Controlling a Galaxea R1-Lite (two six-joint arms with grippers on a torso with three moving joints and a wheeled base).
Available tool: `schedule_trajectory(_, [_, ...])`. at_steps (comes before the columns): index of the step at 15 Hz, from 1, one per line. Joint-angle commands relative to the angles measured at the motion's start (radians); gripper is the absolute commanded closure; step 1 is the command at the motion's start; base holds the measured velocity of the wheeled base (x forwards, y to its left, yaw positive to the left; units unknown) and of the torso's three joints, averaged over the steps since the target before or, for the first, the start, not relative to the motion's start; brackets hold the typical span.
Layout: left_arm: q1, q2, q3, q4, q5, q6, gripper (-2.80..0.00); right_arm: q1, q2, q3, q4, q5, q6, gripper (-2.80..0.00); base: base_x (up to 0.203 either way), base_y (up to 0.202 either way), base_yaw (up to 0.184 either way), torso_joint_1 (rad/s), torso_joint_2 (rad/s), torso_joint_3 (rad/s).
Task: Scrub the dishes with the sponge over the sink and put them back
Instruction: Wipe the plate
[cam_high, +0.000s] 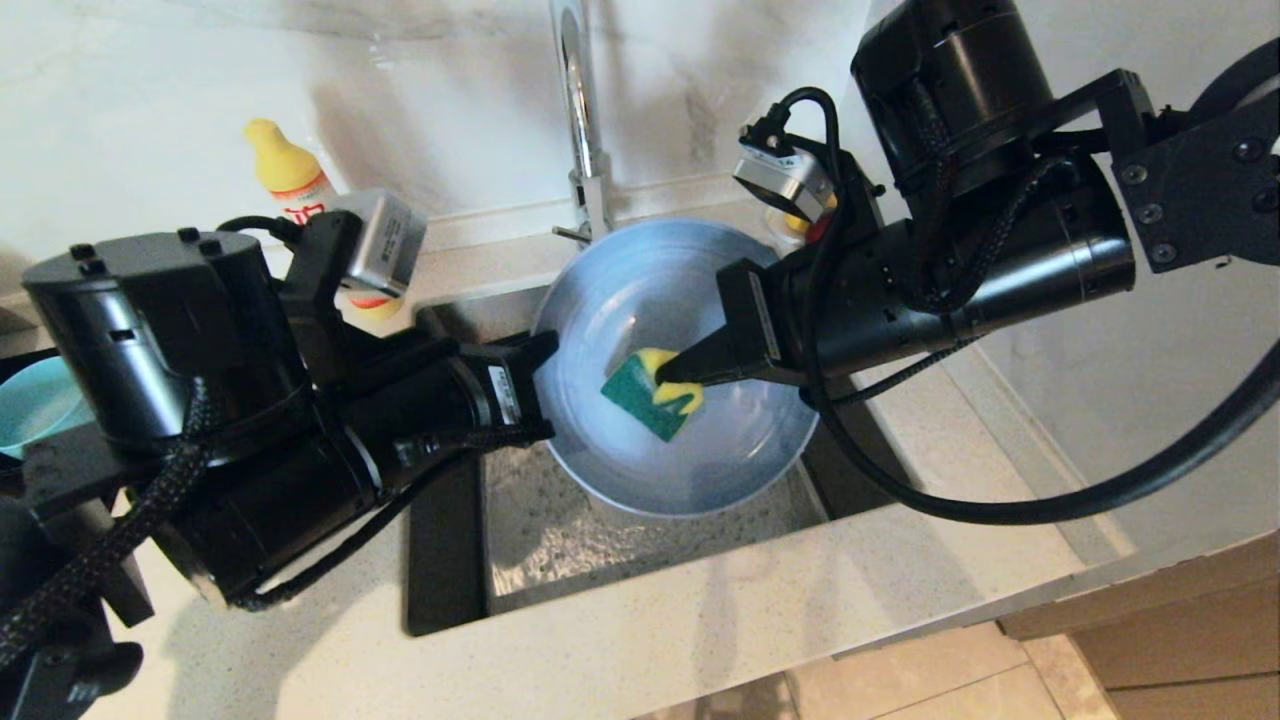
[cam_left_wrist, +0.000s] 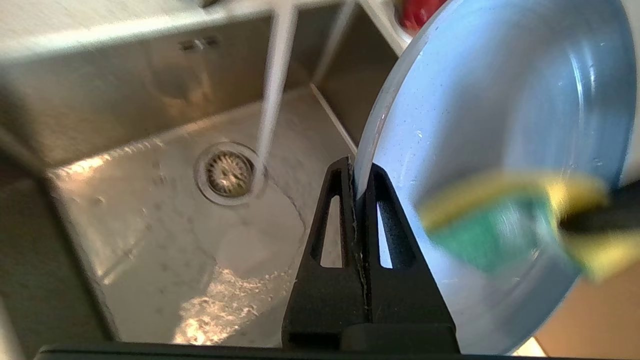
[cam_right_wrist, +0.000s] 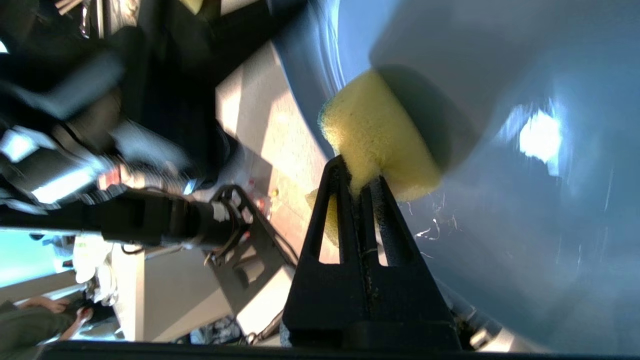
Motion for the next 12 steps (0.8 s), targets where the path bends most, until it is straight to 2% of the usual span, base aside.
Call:
schedule_trajectory(1, [-0.021,0.017,0.040,-0.042,0.001,0.002,0.00,-0.001,0.012,-0.008,-0.013,-0.017,0.001,0.00,0.000,0.000,0.000,0.000,0.00,0.000])
schedule_trajectory(3, [-0.029,0.023,0.087,-0.112,0.004,0.007,0.00,-0.004,0.011,-0.007,-0.043,-0.064,0.000,0.00,0.000,0.000,0.000,0.000,0.00,0.000])
schedule_trajectory(6, [-0.028,0.016,0.086,-0.115,0.010,0.005,0.00,-0.018,-0.001,-0.006,-0.036,-0.066,-0.002,0.00,0.000,0.000,0.000,0.000,0.00,0.000])
schedule_trajectory(12, [0.023,0.011,0.008,-0.109,0.046,0.002,0.00,-0.026,-0.110,0.029,0.089,-0.064,-0.015,0.00,0.000,0.000,0.000,0.000,0.00,0.000])
